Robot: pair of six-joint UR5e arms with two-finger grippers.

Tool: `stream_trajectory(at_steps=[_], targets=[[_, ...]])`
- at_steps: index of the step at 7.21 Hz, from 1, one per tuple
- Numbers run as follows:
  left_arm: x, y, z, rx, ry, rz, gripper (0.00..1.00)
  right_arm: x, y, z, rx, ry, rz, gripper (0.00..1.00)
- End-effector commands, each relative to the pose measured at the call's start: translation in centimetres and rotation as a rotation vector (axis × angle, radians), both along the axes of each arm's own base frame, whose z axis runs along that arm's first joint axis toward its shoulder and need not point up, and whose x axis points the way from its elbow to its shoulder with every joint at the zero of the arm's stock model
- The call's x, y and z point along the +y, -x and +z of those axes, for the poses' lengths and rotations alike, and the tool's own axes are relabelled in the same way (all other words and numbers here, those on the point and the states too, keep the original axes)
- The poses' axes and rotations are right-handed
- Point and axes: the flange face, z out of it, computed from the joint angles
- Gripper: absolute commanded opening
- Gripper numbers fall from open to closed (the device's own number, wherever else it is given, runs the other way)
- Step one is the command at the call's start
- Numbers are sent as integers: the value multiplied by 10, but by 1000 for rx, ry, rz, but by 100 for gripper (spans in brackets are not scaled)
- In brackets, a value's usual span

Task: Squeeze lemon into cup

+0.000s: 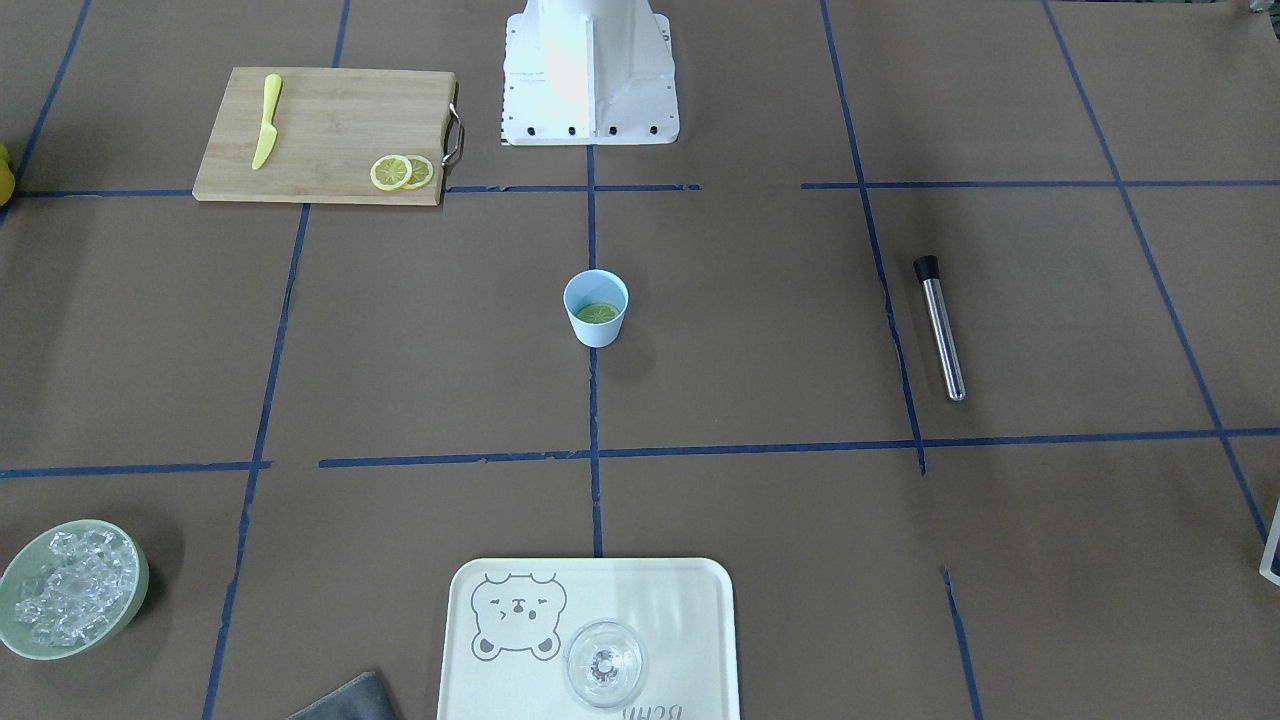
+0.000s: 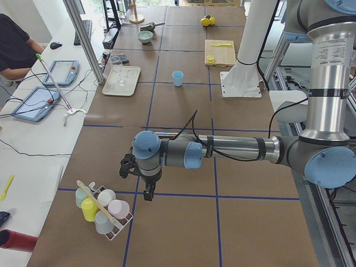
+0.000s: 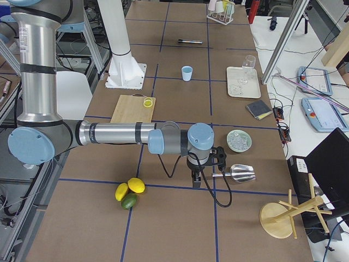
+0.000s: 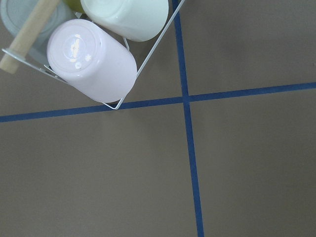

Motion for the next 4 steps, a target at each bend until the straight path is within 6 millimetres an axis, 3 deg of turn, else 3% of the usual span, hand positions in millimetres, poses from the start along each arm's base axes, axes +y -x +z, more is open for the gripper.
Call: stream_trajectory(at_steps=[1,4], targets=[[0,0,-1,-1,-3,0,100,-2,0,-5,0,-10,0,100],[0,0,-4,1,-9,0,100,-4,0,-6,0,-12,0,100]])
